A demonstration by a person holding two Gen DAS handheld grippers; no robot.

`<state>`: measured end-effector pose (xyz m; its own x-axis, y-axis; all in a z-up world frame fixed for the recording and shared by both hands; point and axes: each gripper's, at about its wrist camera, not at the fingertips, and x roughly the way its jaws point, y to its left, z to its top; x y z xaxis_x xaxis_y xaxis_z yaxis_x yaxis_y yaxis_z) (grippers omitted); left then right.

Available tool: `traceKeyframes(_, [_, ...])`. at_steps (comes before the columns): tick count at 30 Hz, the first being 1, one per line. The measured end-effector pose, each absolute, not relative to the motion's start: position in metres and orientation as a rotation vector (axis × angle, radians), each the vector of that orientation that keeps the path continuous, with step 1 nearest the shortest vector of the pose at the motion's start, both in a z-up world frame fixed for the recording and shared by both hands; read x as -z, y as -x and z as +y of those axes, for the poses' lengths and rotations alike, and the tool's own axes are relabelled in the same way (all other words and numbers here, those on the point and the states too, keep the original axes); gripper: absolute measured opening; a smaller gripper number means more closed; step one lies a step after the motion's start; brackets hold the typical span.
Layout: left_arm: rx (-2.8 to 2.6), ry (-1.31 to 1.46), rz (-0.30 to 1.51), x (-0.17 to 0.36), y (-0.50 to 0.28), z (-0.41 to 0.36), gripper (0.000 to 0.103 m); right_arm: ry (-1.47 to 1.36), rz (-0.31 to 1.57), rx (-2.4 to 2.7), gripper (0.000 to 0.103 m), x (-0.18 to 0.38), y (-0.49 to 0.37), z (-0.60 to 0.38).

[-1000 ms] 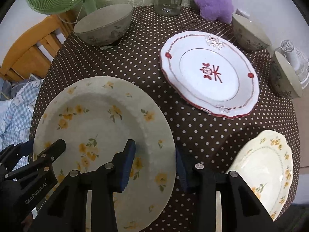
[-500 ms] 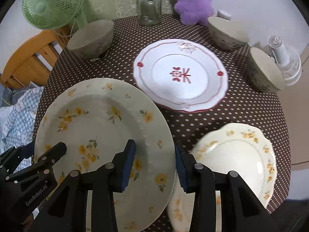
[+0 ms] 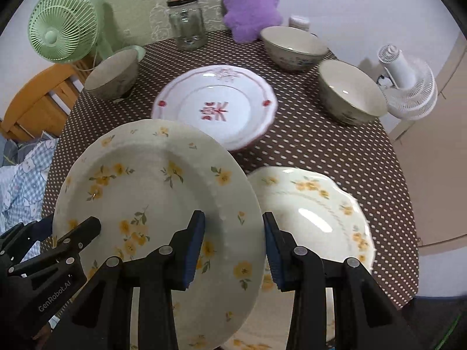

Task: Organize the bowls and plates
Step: 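Lower the held plate onto the other yellow-flower plate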

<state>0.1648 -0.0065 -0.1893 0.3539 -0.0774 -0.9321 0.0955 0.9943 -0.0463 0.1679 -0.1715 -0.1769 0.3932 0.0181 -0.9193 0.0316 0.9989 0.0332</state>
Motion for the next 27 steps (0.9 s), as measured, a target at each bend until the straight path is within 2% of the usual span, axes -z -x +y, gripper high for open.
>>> traceKeyframes(13, [0.133, -0.041, 1.221, 0.207, -0.141, -0.077, 0.054, -0.071, 1.205, 0.039, 0.043, 0.194, -0.141, -0.243])
traceKeyframes(27, [0.131, -0.038, 1.251, 0.223, -0.142, -0.118, 0.054, -0.066, 1.232, 0.048, 0.043, 0.209, -0.136, -0.284])
